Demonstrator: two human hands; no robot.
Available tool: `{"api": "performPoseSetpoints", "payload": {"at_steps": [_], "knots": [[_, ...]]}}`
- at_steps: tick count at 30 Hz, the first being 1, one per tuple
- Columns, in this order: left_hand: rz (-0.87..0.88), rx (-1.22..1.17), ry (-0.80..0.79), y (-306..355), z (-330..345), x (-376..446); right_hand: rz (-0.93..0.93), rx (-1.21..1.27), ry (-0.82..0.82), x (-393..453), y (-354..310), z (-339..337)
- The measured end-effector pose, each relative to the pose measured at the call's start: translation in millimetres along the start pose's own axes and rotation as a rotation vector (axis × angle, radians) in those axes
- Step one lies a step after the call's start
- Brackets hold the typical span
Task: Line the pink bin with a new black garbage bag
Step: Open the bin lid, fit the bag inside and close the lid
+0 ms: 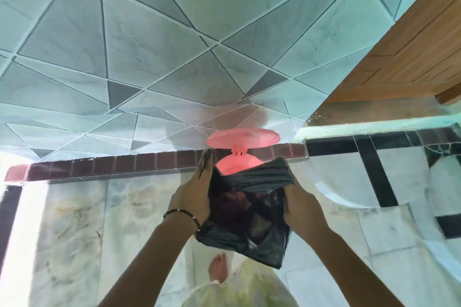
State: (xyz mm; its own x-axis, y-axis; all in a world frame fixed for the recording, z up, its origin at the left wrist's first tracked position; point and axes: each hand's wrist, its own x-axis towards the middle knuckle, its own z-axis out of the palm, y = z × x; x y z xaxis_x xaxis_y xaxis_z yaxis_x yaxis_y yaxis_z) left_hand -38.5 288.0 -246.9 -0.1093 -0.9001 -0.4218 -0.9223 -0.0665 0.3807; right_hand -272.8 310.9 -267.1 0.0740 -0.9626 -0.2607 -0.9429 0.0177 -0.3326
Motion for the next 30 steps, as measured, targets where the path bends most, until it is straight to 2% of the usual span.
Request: {"api": "performPoseSetpoints", "payload": {"at_steps": [4,8,13,16,18,21,23,25,26,27,29,30], "knots": [[-0.039,-0.038,-0.032,-11.9,40.7,19.7,0.117,-0.007,-0.087,11.7,20.8,36.8],[-0.106,-0.044,-0.075,-30.8,93.3,35.1,0.199,0.034,-0.15,24.7,60.8,102.6],[-0.159,-0.045,-0.229,-69.2,170.3,58.9,0.364,0.108,-0.234,46.5,109.2,181.5],[-0.193,-0.012,-0.322,-88.0,200.0,75.8,0.415,0.215,-0.244,64.0,121.6,205.9],[-0.257,-0.001,-0.345,-94.9,218.0,90.5,0.351,0.215,-0.273,74.6,122.7,222.7],[-0.301,0.03,-0.383,-96.1,241.5,112.1,0.119,0.264,-0.369,87.7,110.9,243.0],[-0.304,-0.049,-0.354,-92.6,254.5,123.1,0.056,0.304,-0.338,97.9,116.7,250.5],[-0.384,-0.155,-0.269,-96.0,258.5,134.0,0.205,0.297,-0.176,112.4,137.2,247.5],[-0.457,-0.231,-0.212,-100.8,258.9,138.9,0.298,0.224,-0.166,119.3,149.2,245.3],[-0.539,-0.29,-0.16,-107.3,258.1,141.6,0.34,0.115,-0.234,122.5,160.8,246.3],[-0.635,-0.334,-0.114,-122.5,256.2,141.9,0.242,-0.016,-0.365,119.2,174.5,245.4],[-0.629,-0.331,-0.124,-129.6,258.2,141.0,0.195,-0.026,-0.403,117.1,176.6,246.8]]}}
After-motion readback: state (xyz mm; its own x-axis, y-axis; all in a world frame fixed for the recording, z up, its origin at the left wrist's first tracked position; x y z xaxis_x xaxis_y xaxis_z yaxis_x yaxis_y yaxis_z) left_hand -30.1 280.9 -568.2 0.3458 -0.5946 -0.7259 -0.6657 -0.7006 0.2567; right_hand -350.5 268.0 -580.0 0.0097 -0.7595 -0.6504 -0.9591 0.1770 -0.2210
